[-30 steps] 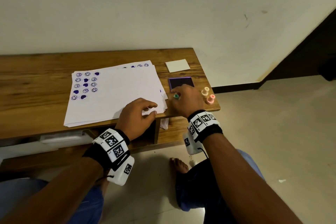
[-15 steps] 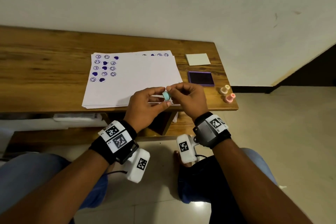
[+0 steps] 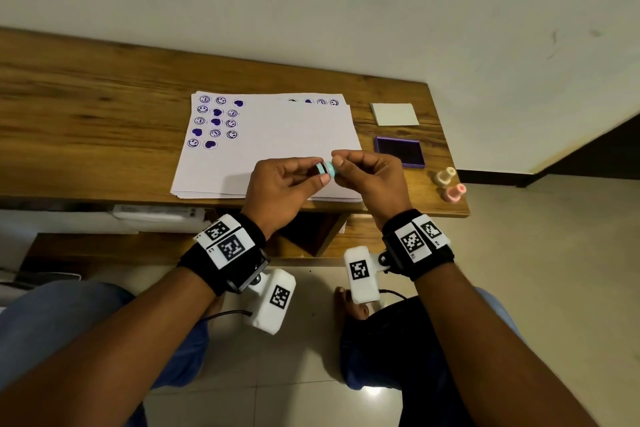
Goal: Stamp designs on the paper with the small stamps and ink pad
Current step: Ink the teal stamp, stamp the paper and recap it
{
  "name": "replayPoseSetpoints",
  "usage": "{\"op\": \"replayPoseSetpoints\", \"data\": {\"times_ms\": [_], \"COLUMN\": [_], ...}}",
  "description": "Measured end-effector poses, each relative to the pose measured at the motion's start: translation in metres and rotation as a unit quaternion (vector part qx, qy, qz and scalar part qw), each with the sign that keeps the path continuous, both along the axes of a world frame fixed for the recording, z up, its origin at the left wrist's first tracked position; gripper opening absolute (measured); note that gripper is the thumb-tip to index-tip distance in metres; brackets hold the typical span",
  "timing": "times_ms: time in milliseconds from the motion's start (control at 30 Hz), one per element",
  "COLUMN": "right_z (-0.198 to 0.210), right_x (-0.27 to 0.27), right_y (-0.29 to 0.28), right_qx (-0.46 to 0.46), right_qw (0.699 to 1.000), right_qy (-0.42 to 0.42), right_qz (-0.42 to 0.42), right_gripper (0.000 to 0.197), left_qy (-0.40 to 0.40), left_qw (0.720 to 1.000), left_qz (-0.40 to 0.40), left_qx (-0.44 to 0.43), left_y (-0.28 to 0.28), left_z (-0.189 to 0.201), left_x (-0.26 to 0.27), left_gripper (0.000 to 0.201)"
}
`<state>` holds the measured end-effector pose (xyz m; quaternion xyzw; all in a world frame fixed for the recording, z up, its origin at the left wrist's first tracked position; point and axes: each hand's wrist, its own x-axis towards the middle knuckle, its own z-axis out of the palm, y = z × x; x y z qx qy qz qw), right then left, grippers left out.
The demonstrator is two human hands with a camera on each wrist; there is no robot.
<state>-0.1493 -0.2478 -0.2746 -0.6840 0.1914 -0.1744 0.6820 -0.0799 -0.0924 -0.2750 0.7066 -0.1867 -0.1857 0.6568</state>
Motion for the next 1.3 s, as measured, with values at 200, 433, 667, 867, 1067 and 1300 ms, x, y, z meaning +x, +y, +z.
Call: {"op": "replayPoseSetpoints", "data": {"times_ms": [200,433,667,867,1067,1300], "right_z": [0.008,0.000,0.009,0.013,0.012,0.015], "right_x": [-0.005,-0.011,-0.022,-0.027,-0.030,-0.033], "right_y": [-0.029,-0.052,-0.072,-0.081,-0.092,-0.092], "right_qx": [0.002,-0.214,-0.210,-0.160,-0.064,-0.059], "right_qw": [0.995,0.965,0.956,0.962,0.969,0.976], "right_qy": [-0.017,0.018,0.007,0.003,-0.003,0.006], "right_qz": [-0.097,-0.148,-0.204,-0.219,-0.239,-0.210], "right_gripper": [0.016,0.021,0.027,0.028,0.029,0.030], "left_qy": [-0.004,-0.041,-0.077,-0.169,-0.232,-0.253], "left_qw": [1.000,0.997,0.987,0.960,0.934,0.914], "left_qz": [-0.008,-0.036,-0.060,-0.114,-0.118,-0.107], "left_qx": [-0.009,0.061,0.127,0.192,0.246,0.299], "left_y": [0.000,0.002,-0.032,-0.081,-0.122,-0.131], "left_z": [-0.001,-0.019,-0.016,-0.006,-0.007,-0.023], "left_x": [0.000,-0.011,-0.034,-0.037,-0.030,-0.028], "left_gripper": [0.036,0.033,0.029,0.034,0.036,0.035]}}
